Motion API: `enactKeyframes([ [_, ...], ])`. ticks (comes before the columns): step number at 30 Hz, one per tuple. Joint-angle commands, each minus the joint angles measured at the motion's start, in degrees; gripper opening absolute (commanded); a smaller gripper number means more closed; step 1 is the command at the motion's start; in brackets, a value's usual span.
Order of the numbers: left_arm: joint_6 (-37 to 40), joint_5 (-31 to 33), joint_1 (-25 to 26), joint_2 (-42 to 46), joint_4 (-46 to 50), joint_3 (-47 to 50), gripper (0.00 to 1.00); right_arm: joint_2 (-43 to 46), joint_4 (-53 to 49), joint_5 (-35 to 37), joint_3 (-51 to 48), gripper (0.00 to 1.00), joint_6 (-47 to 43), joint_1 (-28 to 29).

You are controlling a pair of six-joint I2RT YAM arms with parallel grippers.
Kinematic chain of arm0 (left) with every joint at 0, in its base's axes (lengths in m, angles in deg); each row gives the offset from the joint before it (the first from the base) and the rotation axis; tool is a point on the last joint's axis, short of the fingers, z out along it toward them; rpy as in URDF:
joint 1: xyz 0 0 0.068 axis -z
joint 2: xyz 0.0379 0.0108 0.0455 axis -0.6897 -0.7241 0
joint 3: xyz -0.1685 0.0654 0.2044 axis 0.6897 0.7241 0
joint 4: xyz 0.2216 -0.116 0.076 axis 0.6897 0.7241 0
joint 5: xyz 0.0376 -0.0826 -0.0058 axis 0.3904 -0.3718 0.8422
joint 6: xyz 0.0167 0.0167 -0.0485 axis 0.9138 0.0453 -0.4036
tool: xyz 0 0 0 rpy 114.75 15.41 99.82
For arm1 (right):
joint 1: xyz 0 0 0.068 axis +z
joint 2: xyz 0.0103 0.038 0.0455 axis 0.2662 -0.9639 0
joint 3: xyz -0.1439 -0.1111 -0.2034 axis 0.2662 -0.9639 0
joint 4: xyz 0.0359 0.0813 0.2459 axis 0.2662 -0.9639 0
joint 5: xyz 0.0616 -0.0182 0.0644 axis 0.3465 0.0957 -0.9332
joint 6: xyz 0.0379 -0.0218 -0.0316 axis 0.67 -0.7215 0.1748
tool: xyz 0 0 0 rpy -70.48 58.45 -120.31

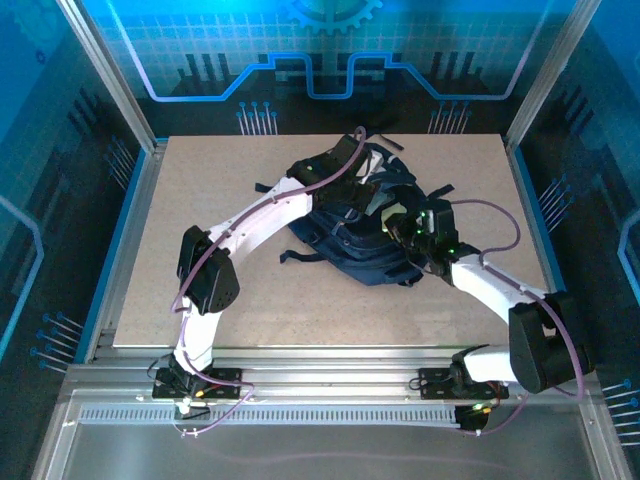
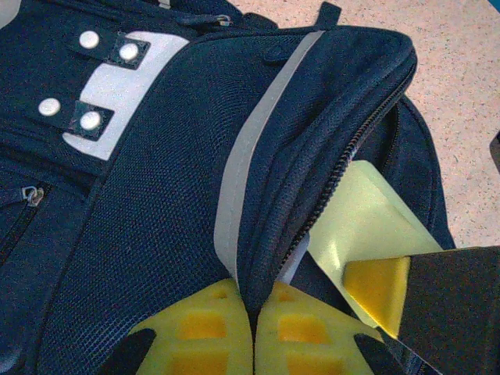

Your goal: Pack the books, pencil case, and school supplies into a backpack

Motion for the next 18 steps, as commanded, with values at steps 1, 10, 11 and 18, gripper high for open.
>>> enactKeyframes([
  [1,0.34,-1.82,1.05,4.7,-8.62,-4.26,0.0,-3.37,-1.08,4.89,3.08,0.0,2.08,1.78],
  [10,0.44,-0.56,1.68,5.37,-9.49,-2.39,0.0,-9.57,0.75,4.52,10.13,0.26,5.85,9.9],
  [11,0.55,-0.32,1.68,5.44,-9.57,-2.41,0.0,-8.67,0.36,4.77,10.12,0.39,5.94,10.41],
  [18,0.92,0.38,0.85,5.86,-10.24,-2.04,0.0,1.95,-14.62,8.34,10.92,0.73,-2.32,9.93],
])
